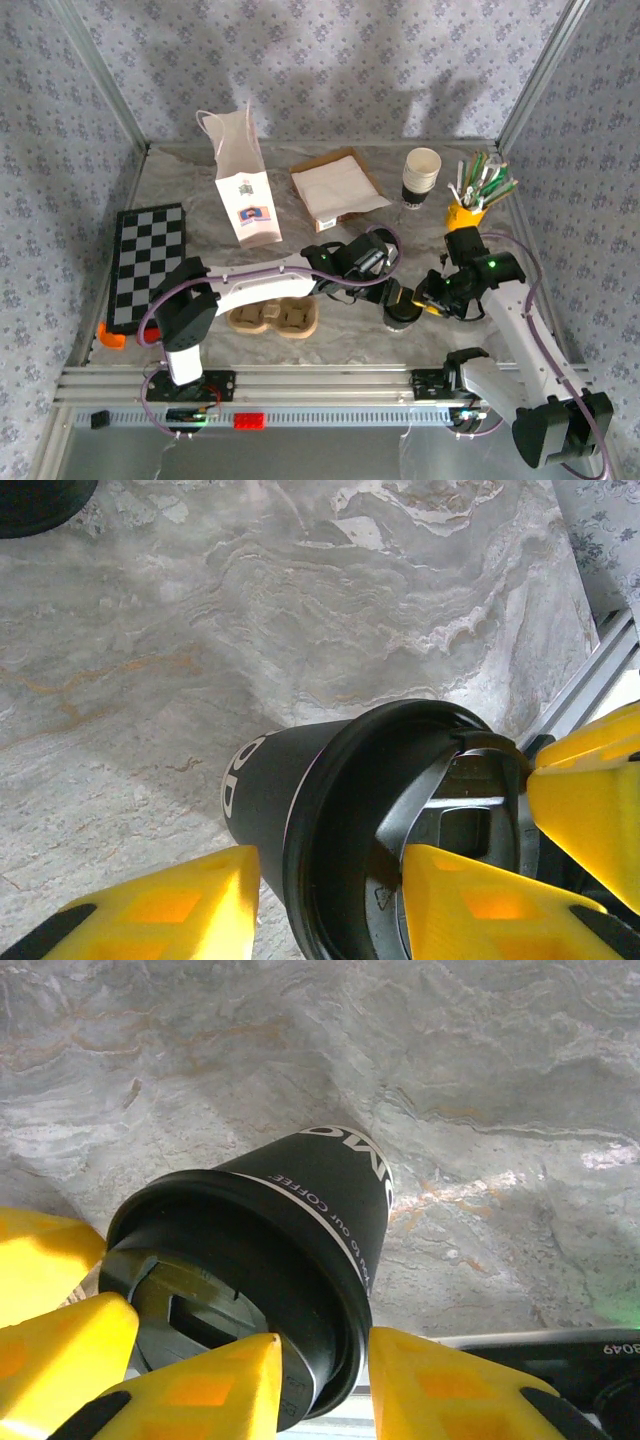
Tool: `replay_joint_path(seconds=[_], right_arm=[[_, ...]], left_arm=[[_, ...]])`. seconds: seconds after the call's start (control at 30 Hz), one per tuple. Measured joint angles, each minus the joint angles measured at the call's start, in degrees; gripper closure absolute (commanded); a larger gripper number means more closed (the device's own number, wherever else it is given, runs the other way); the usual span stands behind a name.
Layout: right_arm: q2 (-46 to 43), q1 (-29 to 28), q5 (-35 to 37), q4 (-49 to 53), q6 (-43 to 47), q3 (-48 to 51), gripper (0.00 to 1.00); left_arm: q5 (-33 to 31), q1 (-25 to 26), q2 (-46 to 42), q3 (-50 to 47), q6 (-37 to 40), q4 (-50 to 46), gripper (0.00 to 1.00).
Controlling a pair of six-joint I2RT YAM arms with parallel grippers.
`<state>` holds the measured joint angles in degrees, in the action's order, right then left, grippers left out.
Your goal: Pack the takeout coffee
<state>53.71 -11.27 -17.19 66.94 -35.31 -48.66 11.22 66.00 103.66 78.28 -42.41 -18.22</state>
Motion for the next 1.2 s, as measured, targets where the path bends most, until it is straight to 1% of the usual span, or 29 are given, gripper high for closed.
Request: replay_joint_path(seconds=[0.13,0.3,0.57,0.87,1.03,1.2], right_arm=[[0.0,-0.1,0.3,-0.5,-0.7,0.2,0.75],[-0.2,-0.1,-0.2,-1.6,-2.3,0.9,0.81],[-1.4,0.4,-2.1,-4.1,-4.7,3.0,0.83],[-3.3,-1.5,-1.4,-4.2,-7.8,3.0,0.74],[-4.0,-4.9,-0.6,-4.1,-10.3,3.0,0.73],[-5.1,-6.6,-0.5,-4.2,-13.0,3.0,0.72]], left_arm=[[-0.1,0.0,0.0,0.0,0.4,0.0,0.59],[-0.1,0.0,0.1,0.1,0.6,0.0,0.59],[-0.5,-0.3,0.7,0.8,1.5,0.0,0.59],[-0.5,-0.9,1.5,2.4,3.0,-0.9,0.59],[-0.6,-0.9,1.7,2.8,3.9,-1.0,0.59],[-0.8,-0.9,1.9,4.4,5.0,-1.4,0.58]])
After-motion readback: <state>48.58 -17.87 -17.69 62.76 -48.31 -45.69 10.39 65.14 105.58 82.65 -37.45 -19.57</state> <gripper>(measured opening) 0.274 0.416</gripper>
